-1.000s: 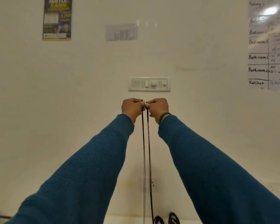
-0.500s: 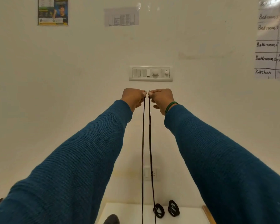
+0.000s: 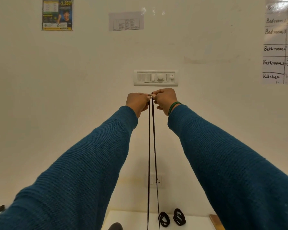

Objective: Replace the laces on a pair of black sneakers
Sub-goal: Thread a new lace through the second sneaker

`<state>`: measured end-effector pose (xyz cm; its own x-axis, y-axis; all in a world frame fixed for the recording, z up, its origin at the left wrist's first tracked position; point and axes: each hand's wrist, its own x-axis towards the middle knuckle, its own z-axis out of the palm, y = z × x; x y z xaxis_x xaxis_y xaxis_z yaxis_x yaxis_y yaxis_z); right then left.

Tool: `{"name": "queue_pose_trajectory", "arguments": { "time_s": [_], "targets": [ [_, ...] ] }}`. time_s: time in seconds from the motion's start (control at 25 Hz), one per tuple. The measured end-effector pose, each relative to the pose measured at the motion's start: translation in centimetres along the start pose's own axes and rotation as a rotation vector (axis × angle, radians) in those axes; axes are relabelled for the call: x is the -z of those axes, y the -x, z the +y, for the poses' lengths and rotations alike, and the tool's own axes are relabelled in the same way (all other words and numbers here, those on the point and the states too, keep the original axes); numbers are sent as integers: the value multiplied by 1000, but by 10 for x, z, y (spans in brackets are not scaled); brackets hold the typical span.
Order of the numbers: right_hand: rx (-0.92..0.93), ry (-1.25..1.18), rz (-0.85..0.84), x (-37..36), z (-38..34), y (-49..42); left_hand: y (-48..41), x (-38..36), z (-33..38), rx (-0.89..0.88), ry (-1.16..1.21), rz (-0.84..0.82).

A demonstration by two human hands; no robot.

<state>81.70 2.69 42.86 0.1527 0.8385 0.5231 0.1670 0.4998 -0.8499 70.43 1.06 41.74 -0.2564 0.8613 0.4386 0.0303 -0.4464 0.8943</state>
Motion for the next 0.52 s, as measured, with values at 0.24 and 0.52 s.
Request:
{"name": "queue_pose_trajectory", "arguments": {
  "time_s": [0.24, 0.52],
  "targets": [
    [60, -20, 39, -7, -4, 1, 0, 8, 3, -9, 69, 14],
    [7, -50, -33, -3, 3, 10, 12, 15, 2, 47, 109, 2]
  ]
}}
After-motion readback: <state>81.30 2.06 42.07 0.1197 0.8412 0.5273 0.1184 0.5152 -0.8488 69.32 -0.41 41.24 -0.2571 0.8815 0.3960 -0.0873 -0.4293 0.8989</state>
